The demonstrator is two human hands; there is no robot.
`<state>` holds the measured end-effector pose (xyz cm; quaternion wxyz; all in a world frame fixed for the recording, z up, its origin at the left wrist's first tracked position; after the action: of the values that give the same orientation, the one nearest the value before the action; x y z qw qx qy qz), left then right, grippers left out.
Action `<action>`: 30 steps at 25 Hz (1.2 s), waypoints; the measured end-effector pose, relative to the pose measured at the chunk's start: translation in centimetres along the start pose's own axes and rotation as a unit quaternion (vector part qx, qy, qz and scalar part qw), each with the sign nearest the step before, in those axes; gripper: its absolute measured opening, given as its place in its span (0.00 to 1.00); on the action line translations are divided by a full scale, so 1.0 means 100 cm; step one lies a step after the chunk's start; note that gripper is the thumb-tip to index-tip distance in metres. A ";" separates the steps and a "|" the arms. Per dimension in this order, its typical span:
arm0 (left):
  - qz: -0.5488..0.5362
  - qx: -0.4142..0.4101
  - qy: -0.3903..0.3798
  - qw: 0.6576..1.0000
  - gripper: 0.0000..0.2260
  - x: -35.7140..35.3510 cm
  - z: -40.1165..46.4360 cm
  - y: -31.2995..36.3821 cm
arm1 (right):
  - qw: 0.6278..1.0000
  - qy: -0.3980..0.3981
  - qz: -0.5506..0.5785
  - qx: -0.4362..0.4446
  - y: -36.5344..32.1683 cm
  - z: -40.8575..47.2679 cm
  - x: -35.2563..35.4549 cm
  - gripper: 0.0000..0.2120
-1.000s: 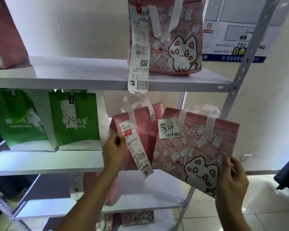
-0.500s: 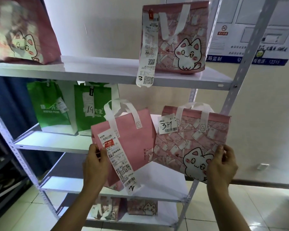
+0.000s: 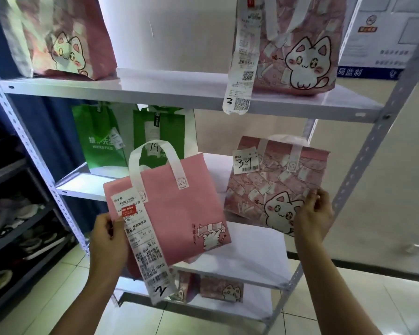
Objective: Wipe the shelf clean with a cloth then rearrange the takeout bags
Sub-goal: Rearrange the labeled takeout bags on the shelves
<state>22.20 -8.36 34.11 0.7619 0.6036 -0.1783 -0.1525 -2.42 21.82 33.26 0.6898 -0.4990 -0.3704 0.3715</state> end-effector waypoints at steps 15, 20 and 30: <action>-0.023 0.043 -0.098 0.994 0.07 -0.037 0.009 -0.018 | 0.985 -0.150 0.043 -0.077 0.003 0.056 -0.101 0.08; -0.022 0.050 -0.112 0.992 0.07 -0.047 0.010 -0.016 | 0.989 -0.127 0.029 -0.065 0.004 0.051 -0.095 0.14; -0.029 0.058 -0.125 0.990 0.07 -0.055 -0.012 -0.003 | 0.973 -0.217 0.077 -0.030 -0.011 -0.085 -0.011 0.11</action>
<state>17.82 -4.93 33.06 0.6930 0.6277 -0.2631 -0.2377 4.72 17.05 32.25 0.5470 -0.4544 -0.4823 0.5116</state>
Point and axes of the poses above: each hand's wrist, its own z-axis towards the middle knuckle, its own x-axis out of the back of the hand, y = z × x, the point moved 1 cm from there along z, towards the middle knuckle, and after that the axes turned 9 degrees about -z, right-handed, at the moved point
